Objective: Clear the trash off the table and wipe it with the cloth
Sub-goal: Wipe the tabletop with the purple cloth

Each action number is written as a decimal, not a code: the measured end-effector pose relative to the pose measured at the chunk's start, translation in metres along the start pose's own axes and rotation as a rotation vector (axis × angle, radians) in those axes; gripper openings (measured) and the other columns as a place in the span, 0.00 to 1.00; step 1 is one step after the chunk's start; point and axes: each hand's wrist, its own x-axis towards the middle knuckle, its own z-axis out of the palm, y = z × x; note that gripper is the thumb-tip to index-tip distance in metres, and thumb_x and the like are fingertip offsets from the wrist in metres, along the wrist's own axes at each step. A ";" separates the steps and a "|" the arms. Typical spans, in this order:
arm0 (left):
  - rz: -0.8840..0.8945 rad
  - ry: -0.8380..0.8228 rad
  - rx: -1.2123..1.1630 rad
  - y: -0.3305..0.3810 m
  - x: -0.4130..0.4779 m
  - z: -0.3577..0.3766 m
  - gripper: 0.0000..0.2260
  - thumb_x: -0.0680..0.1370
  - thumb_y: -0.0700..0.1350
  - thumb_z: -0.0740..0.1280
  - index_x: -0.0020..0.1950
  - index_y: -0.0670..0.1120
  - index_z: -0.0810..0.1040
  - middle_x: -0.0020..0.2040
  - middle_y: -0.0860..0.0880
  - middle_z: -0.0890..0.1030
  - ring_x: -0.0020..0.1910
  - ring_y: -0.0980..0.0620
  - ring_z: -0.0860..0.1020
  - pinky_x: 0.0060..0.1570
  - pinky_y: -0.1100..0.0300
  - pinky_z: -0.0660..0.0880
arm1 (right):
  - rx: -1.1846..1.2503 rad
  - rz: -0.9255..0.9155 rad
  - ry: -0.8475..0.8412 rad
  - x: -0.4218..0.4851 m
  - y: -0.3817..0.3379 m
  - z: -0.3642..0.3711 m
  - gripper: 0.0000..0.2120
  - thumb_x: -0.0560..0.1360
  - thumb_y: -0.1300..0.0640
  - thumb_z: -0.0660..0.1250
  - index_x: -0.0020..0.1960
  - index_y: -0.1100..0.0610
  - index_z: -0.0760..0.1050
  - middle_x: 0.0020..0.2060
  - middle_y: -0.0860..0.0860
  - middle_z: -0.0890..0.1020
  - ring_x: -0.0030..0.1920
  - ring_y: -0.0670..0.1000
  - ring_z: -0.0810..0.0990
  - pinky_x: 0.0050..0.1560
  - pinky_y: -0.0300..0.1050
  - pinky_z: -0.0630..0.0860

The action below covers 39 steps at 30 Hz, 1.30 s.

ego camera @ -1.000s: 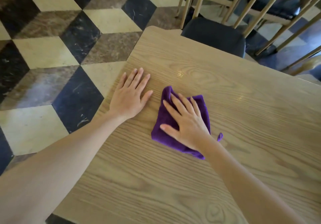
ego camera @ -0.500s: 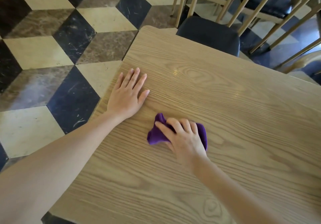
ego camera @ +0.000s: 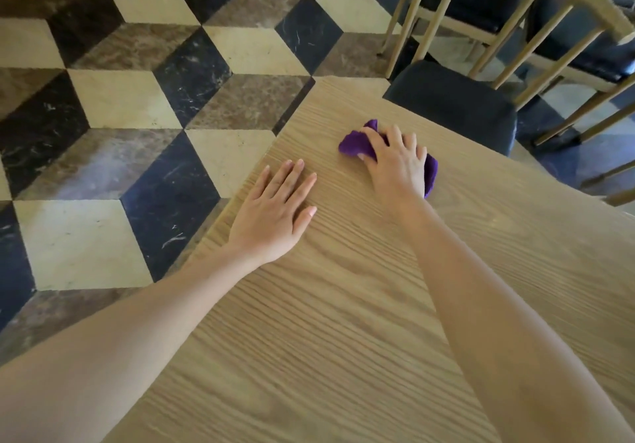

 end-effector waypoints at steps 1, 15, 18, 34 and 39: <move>0.002 -0.003 -0.004 0.000 0.000 -0.001 0.27 0.80 0.57 0.41 0.76 0.48 0.55 0.77 0.46 0.55 0.77 0.49 0.52 0.75 0.49 0.50 | 0.002 -0.010 -0.003 0.011 0.001 0.001 0.20 0.79 0.47 0.56 0.70 0.48 0.64 0.63 0.52 0.70 0.60 0.58 0.68 0.61 0.54 0.64; -0.006 -0.001 0.027 0.000 0.001 0.003 0.25 0.81 0.57 0.46 0.76 0.49 0.55 0.77 0.48 0.55 0.77 0.51 0.51 0.74 0.50 0.51 | 0.105 -0.040 -0.046 0.114 -0.077 0.026 0.19 0.80 0.49 0.55 0.69 0.51 0.64 0.67 0.54 0.68 0.65 0.59 0.66 0.63 0.56 0.63; 0.002 -0.009 0.034 -0.001 0.001 0.001 0.25 0.81 0.57 0.46 0.76 0.49 0.55 0.77 0.47 0.55 0.77 0.50 0.52 0.74 0.50 0.52 | 0.081 -0.044 -0.034 0.112 -0.073 0.026 0.18 0.80 0.49 0.55 0.68 0.52 0.65 0.66 0.55 0.68 0.63 0.59 0.66 0.62 0.56 0.64; -0.011 -0.067 0.049 0.003 0.001 -0.015 0.27 0.80 0.58 0.42 0.75 0.46 0.55 0.76 0.48 0.57 0.76 0.50 0.53 0.75 0.51 0.51 | -0.039 0.665 0.026 -0.057 0.181 -0.034 0.18 0.79 0.50 0.56 0.68 0.52 0.65 0.65 0.57 0.69 0.60 0.63 0.66 0.60 0.59 0.64; -0.009 -0.067 0.005 0.003 0.001 -0.015 0.28 0.79 0.59 0.40 0.75 0.46 0.53 0.77 0.47 0.56 0.76 0.50 0.52 0.75 0.49 0.51 | -0.067 0.866 0.029 -0.117 0.231 -0.051 0.20 0.79 0.50 0.57 0.69 0.55 0.65 0.66 0.60 0.67 0.61 0.65 0.65 0.61 0.61 0.63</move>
